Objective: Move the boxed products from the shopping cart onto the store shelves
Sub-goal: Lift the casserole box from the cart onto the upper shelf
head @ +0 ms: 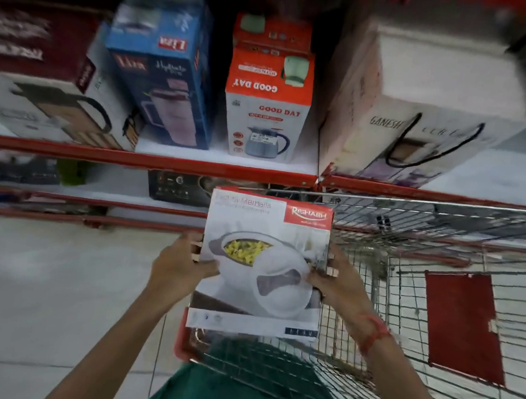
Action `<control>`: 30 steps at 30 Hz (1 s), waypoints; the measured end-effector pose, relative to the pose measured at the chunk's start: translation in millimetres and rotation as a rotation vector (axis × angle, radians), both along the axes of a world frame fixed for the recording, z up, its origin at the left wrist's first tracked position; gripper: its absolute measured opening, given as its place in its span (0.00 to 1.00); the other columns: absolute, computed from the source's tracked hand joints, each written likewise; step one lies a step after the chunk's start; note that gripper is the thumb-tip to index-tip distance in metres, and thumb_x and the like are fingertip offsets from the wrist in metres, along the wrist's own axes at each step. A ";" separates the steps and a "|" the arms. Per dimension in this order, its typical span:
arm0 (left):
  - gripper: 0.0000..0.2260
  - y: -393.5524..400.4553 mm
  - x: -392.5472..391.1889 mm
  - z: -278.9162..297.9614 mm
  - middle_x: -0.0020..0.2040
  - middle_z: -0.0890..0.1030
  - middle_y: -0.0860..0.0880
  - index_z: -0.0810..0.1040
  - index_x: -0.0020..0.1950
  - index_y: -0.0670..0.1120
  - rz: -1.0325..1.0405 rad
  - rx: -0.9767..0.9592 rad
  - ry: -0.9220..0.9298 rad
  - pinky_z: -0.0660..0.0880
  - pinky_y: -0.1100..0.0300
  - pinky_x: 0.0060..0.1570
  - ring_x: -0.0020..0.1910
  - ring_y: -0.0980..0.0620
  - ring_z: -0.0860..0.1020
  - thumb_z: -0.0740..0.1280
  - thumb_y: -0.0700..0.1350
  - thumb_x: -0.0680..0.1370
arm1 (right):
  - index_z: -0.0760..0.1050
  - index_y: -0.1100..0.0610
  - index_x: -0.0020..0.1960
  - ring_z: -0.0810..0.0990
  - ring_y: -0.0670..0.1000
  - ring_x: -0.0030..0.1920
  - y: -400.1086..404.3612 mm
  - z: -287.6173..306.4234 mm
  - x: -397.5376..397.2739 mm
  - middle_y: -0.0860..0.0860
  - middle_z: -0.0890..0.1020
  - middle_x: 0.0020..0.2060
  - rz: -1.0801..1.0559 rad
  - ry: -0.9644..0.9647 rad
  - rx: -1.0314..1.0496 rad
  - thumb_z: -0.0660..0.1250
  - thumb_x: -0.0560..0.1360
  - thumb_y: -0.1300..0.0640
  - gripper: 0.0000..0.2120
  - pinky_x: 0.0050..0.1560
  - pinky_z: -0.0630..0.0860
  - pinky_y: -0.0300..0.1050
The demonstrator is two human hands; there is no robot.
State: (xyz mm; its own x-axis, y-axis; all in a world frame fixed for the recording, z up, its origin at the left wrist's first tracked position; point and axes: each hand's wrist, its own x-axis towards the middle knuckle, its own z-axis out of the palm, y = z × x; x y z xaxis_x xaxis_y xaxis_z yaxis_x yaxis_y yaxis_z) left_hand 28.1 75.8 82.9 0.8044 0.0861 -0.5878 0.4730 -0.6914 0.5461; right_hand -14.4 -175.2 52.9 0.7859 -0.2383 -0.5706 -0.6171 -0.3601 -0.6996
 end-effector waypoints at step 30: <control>0.23 24.1 154.1 303.0 0.48 0.82 0.48 0.71 0.53 0.46 0.122 -0.161 -1.175 0.78 0.48 0.48 0.45 0.47 0.80 0.78 0.48 0.65 | 0.60 0.44 0.70 0.80 0.57 0.57 42.5 319.8 167.9 0.51 0.78 0.62 -0.129 -1.159 -0.517 0.80 0.63 0.49 0.42 0.55 0.79 0.60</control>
State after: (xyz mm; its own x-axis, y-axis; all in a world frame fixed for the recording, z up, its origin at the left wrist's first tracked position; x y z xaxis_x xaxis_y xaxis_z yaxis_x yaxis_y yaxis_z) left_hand 182.3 100.0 386.0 0.8488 0.1925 0.4924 -0.3171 -0.5600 0.7654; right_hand 153.5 -132.7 372.7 0.7144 -0.3377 0.6129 0.2076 -0.7341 -0.6465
